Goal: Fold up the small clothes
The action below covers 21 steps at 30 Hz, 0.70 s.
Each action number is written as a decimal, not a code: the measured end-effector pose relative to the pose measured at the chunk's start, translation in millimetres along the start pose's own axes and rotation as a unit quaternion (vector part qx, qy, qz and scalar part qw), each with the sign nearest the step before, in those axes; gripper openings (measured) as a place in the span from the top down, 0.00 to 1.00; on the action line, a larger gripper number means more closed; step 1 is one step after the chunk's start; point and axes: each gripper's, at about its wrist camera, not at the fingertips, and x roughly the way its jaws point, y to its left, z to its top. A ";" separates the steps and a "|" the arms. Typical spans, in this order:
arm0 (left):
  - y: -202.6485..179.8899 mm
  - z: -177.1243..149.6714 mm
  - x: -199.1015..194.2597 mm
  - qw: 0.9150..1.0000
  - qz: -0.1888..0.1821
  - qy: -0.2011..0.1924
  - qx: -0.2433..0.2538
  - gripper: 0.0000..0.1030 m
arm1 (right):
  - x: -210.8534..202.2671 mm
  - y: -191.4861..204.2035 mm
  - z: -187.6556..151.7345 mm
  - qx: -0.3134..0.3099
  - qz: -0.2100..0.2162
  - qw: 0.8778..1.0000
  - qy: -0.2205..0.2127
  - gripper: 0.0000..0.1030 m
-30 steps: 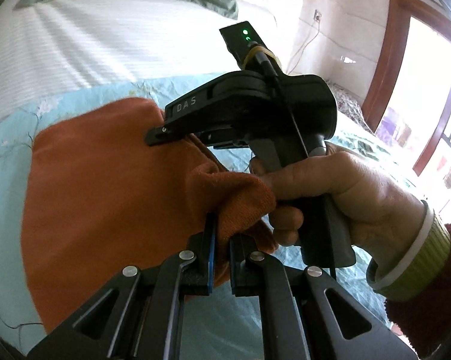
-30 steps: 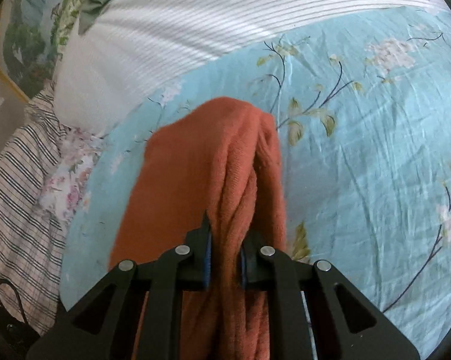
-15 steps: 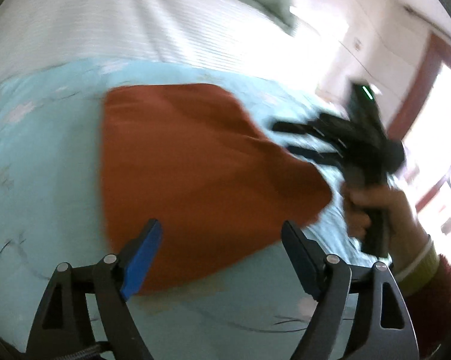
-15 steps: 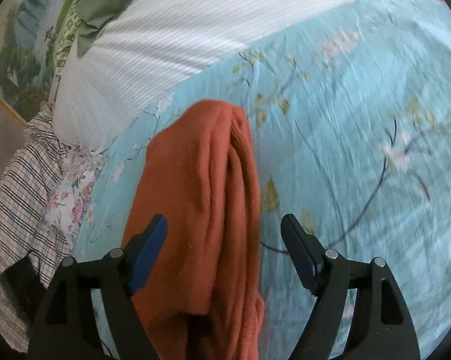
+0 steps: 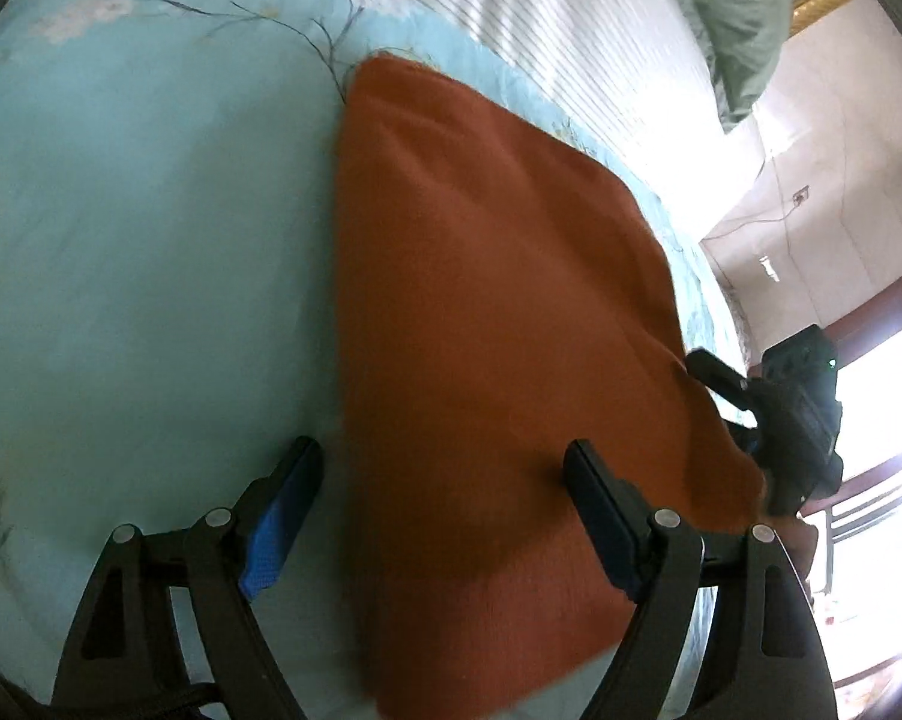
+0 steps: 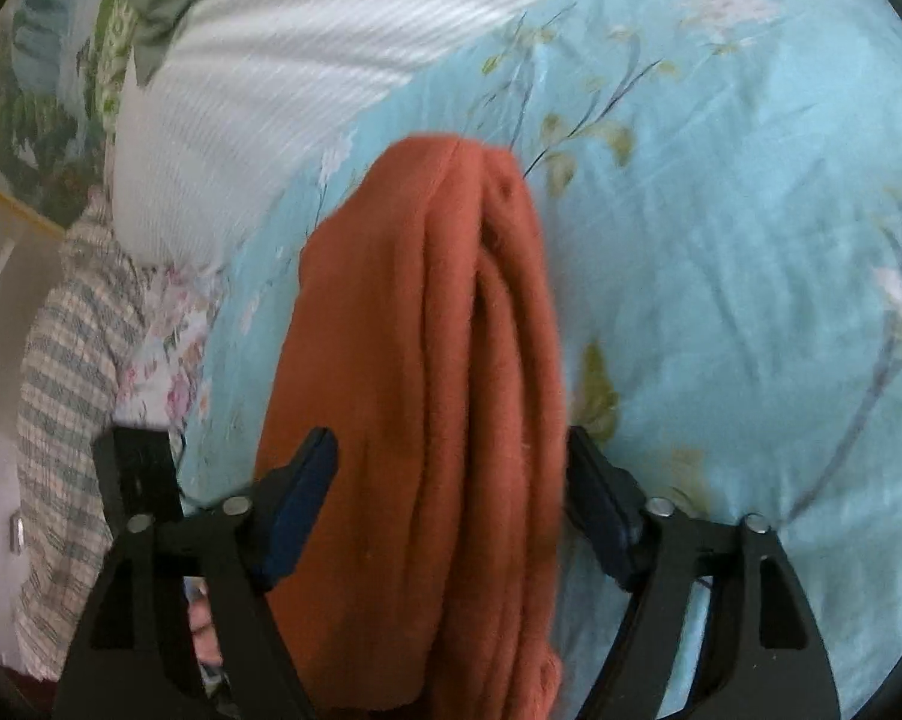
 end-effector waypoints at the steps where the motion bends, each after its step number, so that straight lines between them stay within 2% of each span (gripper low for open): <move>1: -2.7 4.1 3.1 1.000 0.000 -0.007 0.008 0.20 | 4.1 -0.3 0.1 0.001 -0.003 1.000 0.006 0.54; 2: -6.2 6.9 8.0 1.000 -0.004 -0.005 0.019 0.22 | 9.5 -2.4 -0.7 0.012 0.002 1.000 0.015 0.63; 3: -8.4 9.1 14.6 1.000 -0.005 0.002 0.028 0.38 | 10.5 -2.5 -1.9 0.018 0.008 1.000 0.016 0.68; 4: -9.7 10.9 21.7 0.999 -0.001 0.012 0.031 0.51 | 9.8 -0.1 -3.6 0.020 0.010 1.000 0.014 0.69; 5: -10.3 11.2 24.1 0.999 0.000 0.015 0.030 0.56 | 7.1 5.0 -6.3 0.015 0.006 1.000 0.008 0.71; 6: -13.2 8.9 20.7 0.999 -0.002 0.010 0.032 0.70 | 4.2 11.7 -9.6 0.009 0.007 1.000 0.002 0.73; 7: -15.0 7.2 12.0 0.999 -0.011 0.002 0.036 0.74 | 2.0 19.1 -14.1 0.005 0.017 1.000 -0.001 0.74; 10: -20.6 -2.0 -18.4 0.998 -0.022 -0.023 0.046 0.78 | 8.8 41.1 -27.0 -0.006 0.043 0.999 0.002 0.74; 14: -11.0 -27.1 -78.2 0.996 -0.015 -0.065 0.059 0.79 | 41.2 84.5 -54.7 -0.036 0.082 0.996 0.021 0.74; 21: 41.0 -73.5 -173.6 0.992 0.039 -0.112 0.034 0.79 | 102.4 154.1 -83.8 -0.073 0.134 0.987 0.052 0.74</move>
